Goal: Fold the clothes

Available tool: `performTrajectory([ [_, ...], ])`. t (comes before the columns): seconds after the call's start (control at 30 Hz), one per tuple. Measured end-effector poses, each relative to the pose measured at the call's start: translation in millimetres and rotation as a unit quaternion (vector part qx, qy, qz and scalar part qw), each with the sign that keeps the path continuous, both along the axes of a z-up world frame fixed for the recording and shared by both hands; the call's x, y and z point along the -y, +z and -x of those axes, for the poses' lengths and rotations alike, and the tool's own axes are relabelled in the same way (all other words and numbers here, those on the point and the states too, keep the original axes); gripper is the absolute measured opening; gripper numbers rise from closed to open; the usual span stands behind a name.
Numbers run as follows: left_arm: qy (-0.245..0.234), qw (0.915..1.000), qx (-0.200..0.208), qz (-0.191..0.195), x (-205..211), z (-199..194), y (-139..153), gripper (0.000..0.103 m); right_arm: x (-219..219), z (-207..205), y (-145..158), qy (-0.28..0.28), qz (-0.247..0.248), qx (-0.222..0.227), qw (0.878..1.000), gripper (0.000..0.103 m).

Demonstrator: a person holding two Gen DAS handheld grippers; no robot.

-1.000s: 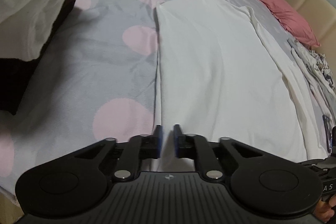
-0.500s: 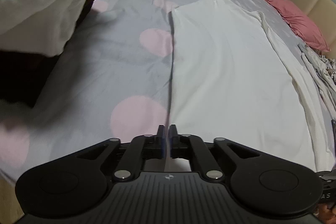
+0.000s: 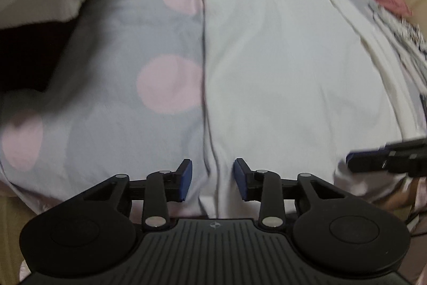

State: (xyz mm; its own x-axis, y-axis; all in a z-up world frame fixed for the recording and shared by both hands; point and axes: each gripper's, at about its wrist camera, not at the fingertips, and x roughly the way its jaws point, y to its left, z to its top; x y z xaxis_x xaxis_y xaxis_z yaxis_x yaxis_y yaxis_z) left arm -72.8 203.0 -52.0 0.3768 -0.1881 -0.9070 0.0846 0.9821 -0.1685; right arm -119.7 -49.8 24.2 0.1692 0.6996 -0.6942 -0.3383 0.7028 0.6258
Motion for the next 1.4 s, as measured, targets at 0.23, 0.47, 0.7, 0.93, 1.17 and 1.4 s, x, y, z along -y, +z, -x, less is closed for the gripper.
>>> performTrajectory([
  [0.23,-0.016,0.9999,-0.004,-0.001,8,-1,-1,0.010,-4,9,1,0.015,0.007,0.007,1.000,0.025],
  [0.47,-0.046,0.9989,-0.007,0.005,23,-7,23,0.003,2,14,6,0.020,0.042,0.047,0.998,0.032],
  [0.7,-0.108,0.9941,-0.005,0.015,51,-27,75,0.003,20,4,12,-0.015,0.054,0.057,0.997,0.034],
  [0.93,-0.186,0.9820,-0.027,0.020,112,-62,95,0.003,35,-5,25,-0.042,0.065,0.083,0.994,0.036],
  [1.17,-0.239,0.9701,-0.034,0.022,171,-88,79,0.003,58,-21,18,-0.078,0.111,0.091,0.987,0.036],
  [1.4,-0.209,0.9721,-0.072,0.077,175,-110,33,0.003,73,-34,7,-0.094,0.116,0.080,0.986,0.037],
])
